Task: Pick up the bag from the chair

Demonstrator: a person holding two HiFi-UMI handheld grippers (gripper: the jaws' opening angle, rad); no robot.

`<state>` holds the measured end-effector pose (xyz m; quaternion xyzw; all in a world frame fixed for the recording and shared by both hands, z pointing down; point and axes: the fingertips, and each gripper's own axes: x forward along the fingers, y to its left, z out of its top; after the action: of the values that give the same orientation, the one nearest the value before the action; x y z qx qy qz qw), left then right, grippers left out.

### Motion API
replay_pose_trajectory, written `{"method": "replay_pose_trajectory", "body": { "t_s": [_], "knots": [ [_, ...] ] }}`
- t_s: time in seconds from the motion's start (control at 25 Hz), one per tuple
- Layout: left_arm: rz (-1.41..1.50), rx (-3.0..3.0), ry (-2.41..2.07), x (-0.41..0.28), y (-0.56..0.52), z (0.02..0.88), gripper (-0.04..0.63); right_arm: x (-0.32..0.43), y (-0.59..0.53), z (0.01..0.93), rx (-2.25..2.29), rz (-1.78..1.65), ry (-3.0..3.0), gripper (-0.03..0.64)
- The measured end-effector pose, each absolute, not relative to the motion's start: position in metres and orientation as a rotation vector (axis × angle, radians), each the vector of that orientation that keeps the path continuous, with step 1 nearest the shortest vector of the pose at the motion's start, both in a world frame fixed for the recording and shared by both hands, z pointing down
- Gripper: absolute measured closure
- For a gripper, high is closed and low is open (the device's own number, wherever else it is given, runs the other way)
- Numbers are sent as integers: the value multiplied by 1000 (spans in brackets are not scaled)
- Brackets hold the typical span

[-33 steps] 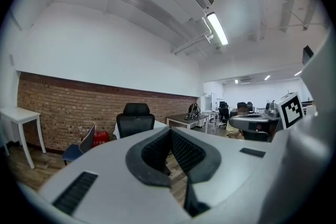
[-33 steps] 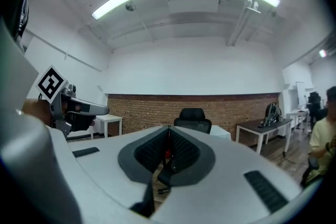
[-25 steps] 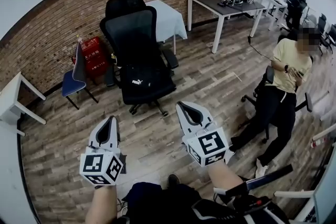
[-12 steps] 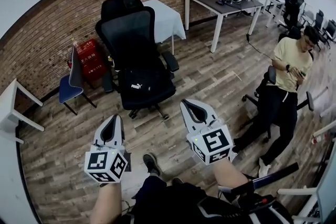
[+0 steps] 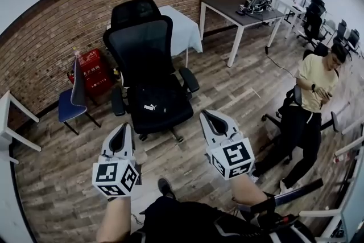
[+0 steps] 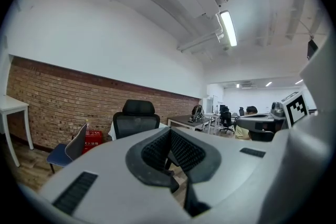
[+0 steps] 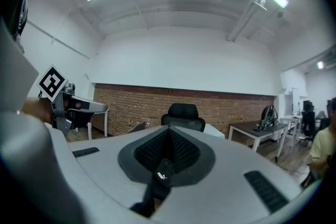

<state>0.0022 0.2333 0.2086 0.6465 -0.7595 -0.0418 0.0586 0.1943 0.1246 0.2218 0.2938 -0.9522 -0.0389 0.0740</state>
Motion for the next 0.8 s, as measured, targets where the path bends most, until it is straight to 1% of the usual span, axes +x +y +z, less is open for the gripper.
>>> {"method": "replay_pose_trajectory", "body": {
  "t_s": [0.48, 0.8],
  "knots": [
    [-189, 1968, -2264, -98, 187, 212, 584, 108, 74, 222, 925, -111, -2783, 598],
    [-204, 1990, -2247, -152, 166, 221, 584, 54, 56, 223, 954, -153, -2741, 598]
  ]
}}
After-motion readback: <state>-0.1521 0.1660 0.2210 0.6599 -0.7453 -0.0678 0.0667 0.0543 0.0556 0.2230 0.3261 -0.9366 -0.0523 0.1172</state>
